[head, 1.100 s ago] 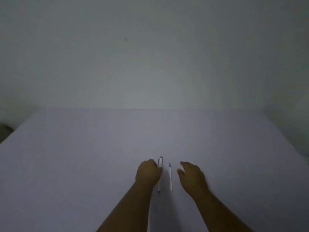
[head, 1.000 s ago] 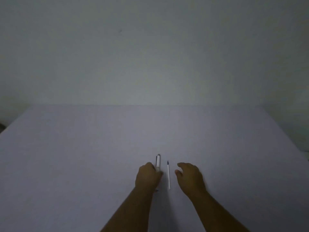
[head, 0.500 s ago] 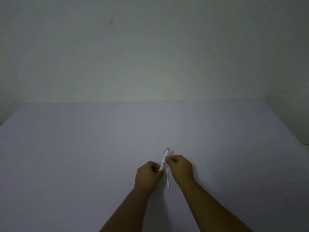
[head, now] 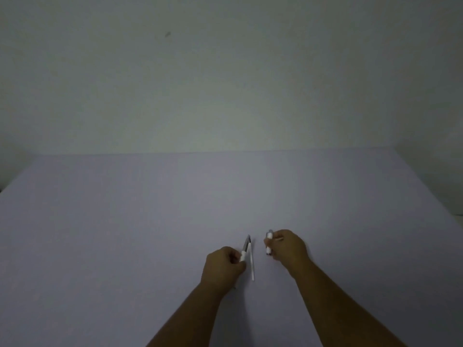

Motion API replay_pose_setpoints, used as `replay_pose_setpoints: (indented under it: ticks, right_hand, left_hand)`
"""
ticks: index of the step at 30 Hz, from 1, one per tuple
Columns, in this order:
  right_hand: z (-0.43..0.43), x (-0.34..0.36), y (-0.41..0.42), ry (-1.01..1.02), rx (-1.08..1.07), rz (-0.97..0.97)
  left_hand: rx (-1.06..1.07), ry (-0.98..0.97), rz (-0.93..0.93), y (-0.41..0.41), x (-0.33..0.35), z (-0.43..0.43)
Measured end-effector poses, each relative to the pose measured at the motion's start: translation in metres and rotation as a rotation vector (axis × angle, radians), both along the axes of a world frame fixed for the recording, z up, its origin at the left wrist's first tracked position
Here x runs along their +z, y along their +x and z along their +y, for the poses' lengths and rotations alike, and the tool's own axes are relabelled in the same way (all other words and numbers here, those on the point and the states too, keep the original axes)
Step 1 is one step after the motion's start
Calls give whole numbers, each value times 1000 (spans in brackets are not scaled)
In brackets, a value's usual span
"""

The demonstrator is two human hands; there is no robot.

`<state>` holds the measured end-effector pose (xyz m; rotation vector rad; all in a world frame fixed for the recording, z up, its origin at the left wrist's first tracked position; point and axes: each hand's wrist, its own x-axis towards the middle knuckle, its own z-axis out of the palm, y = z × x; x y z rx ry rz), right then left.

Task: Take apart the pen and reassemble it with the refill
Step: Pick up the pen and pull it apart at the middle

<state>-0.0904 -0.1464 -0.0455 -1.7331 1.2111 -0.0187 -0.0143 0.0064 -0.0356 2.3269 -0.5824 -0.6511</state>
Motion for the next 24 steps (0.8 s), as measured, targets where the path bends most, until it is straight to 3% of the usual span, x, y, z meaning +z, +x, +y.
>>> replay_pose_setpoints:
  ticks: [7, 19, 24]
  right_hand:
    - [25, -11, -2, -100, 37, 20]
    - [27, -7, -4, -168, -13, -3]
    - [31, 13, -5, 52, -23, -210]
  left_hand:
    - [96, -32, 42, -4, -2, 0]
    - [71, -39, 8, -4, 1, 2]
    - [11, -50, -26, -12, 13, 0]
